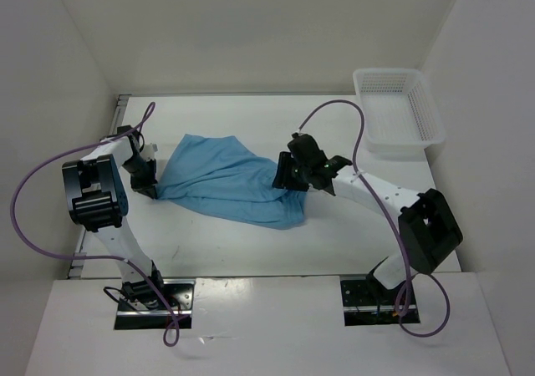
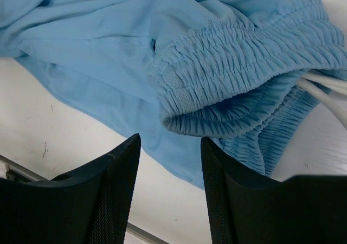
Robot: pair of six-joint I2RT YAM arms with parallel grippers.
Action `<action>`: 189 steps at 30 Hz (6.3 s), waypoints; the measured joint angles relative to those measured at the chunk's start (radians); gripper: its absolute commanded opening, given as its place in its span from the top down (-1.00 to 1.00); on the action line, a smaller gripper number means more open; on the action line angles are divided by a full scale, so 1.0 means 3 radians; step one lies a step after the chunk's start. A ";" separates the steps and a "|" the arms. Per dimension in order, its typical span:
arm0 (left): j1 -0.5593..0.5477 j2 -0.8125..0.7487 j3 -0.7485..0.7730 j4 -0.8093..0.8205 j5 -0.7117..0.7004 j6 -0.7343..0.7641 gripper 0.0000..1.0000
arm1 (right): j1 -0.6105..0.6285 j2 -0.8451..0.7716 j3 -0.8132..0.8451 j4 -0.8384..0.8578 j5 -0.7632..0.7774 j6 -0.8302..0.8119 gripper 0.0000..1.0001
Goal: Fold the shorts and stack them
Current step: Fold the shorts
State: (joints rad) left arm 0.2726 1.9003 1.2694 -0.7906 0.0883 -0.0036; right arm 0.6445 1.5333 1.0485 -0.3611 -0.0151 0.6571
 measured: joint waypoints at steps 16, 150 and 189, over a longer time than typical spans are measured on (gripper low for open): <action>0.0000 0.0000 0.0000 0.0000 0.0005 0.0000 0.85 | -0.0074 -0.0064 0.0070 -0.0020 0.0097 -0.0231 -0.08; -0.0638 0.1181 0.1893 0.0356 0.0202 0.0000 -0.25 | -0.0904 0.0141 -0.0264 0.0256 -0.0328 -0.0830 -0.69; -0.0411 0.1134 0.1615 0.0846 0.0376 -0.0011 0.81 | -0.1343 0.1348 0.1232 0.0409 -0.0343 -0.1396 -0.61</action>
State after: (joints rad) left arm 0.1493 2.2406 1.7538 -0.5369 0.2012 -0.0071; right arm 0.2417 1.9377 1.4181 -0.2382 -0.1181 0.2382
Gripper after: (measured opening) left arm 0.097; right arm 0.804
